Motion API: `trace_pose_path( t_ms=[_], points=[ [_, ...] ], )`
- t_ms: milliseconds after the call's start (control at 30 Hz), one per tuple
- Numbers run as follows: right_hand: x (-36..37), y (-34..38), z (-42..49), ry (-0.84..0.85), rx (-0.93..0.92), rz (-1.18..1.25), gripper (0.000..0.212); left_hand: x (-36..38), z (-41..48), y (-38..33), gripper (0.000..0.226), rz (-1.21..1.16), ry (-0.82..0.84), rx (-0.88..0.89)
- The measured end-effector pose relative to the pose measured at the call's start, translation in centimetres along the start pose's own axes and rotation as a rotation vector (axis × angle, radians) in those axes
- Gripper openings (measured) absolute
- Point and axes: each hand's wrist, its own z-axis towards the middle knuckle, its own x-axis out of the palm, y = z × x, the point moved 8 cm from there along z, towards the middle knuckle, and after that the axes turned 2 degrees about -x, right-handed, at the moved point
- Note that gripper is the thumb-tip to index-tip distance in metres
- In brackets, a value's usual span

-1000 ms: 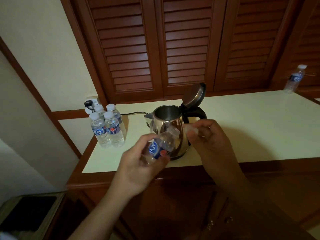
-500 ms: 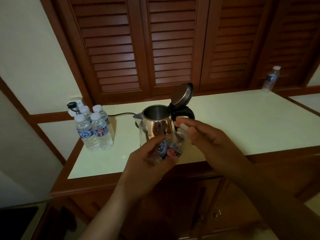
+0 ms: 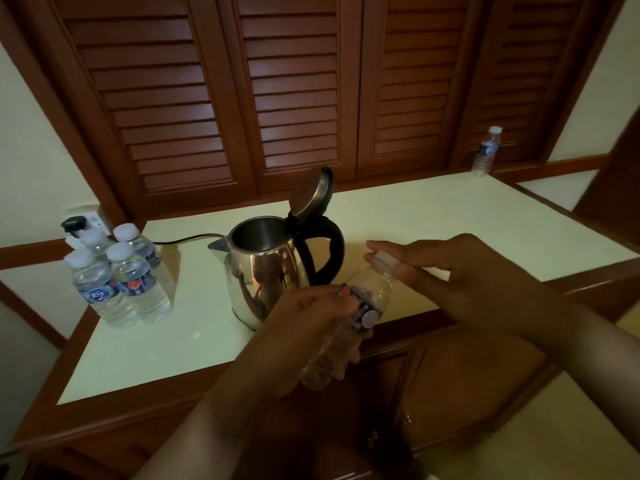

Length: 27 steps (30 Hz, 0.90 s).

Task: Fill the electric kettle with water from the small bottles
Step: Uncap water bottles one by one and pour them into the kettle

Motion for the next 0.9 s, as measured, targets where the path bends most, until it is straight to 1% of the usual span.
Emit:
trace_pose_path(
  t_ms=[67, 167, 267, 300, 367, 400, 433, 467, 500, 533, 567, 633, 667, 700, 733, 767, 833, 900],
  points=[
    [-1.3, -1.0, 0.0, 0.008, 0.013, -0.004, 0.036, 1.4, 1.6, 0.6, 0.041, -0.072, 0.11, -0.09],
    [-3.4, -2.6, 0.0, -0.005, -0.023, -0.061, 0.033, 4.1, 3.9, 1.8, 0.059, -0.228, 0.371, -0.221],
    [-5.2, -4.0, -0.1, 0.002, -0.123, -0.146, 0.023, 7.1, 6.0, 2.4, 0.063, -0.354, 0.634, -0.33],
    [-5.9, -4.5, -0.1, -0.006, -0.156, -0.19, 0.024, 8.0, 6.9, 2.5, 0.062, -0.367, 0.69, -0.352],
    [-7.1, -5.8, 0.3, -0.019, -0.176, -0.258, 0.037, 9.8, 9.1, 2.5, 0.063, -0.37, 0.737, -0.36],
    [-7.8, -6.7, 0.5, -0.036, -0.168, -0.263, 0.041, 10.6, 10.5, 2.4, 0.066, -0.343, 0.71, -0.335],
    [-8.7, -7.8, 0.6, -0.063, -0.144, -0.259, 0.043, 11.0, 12.2, 2.1, 0.068, -0.297, 0.649, -0.272],
    [-9.4, -9.1, 0.8, -0.084, -0.095, -0.239, 0.048, 11.2, 13.7, 1.3, 0.063, -0.221, 0.552, -0.173],
    [-10.2, -10.9, 1.1, -0.095, -0.015, -0.213, 0.054, 11.2, 15.3, 0.4, 0.048, -0.104, 0.429, -0.038],
    [-11.0, -13.1, 1.4, -0.095, 0.097, -0.196, 0.061, 11.3, 16.7, -1.1, 0.024, 0.068, 0.304, 0.135],
    [-11.7, -15.6, 1.7, -0.084, 0.232, -0.181, 0.065, 11.6, 17.8, -2.6, 0.006, 0.279, 0.184, 0.329],
    [-12.9, -20.1, 1.9, -0.08, 0.463, -0.117, 0.066, 12.7, 19.6, -4.6, 0.006, 0.753, -0.07, 0.656],
    [-13.6, -22.0, 2.1, -0.087, 0.532, -0.087, 0.064, 13.3, 20.6, -4.8, 0.024, 0.957, -0.222, 0.753],
    [-14.3, -23.6, 2.3, -0.093, 0.578, -0.074, 0.065, 13.8, 21.7, -4.9, 0.041, 1.073, -0.341, 0.802],
    [-15.3, -24.8, 2.6, -0.104, 0.587, -0.095, 0.069, 14.3, 23.0, -4.9, 0.052, 1.093, -0.406, 0.81],
    [-16.5, -25.7, 3.0, -0.12, 0.566, -0.143, 0.072, 14.8, 24.4, -5.0, 0.058, 1.056, -0.429, 0.784],
    [-19.1, -27.0, 3.9, -0.159, 0.473, -0.237, 0.064, 15.5, 27.8, -5.0, 0.065, 0.916, -0.375, 0.631],
    [-21.4, -28.6, 4.7, -0.201, 0.363, -0.265, 0.054, 16.3, 31.2, -4.1, 0.062, 0.818, -0.268, 0.473]
  ],
)
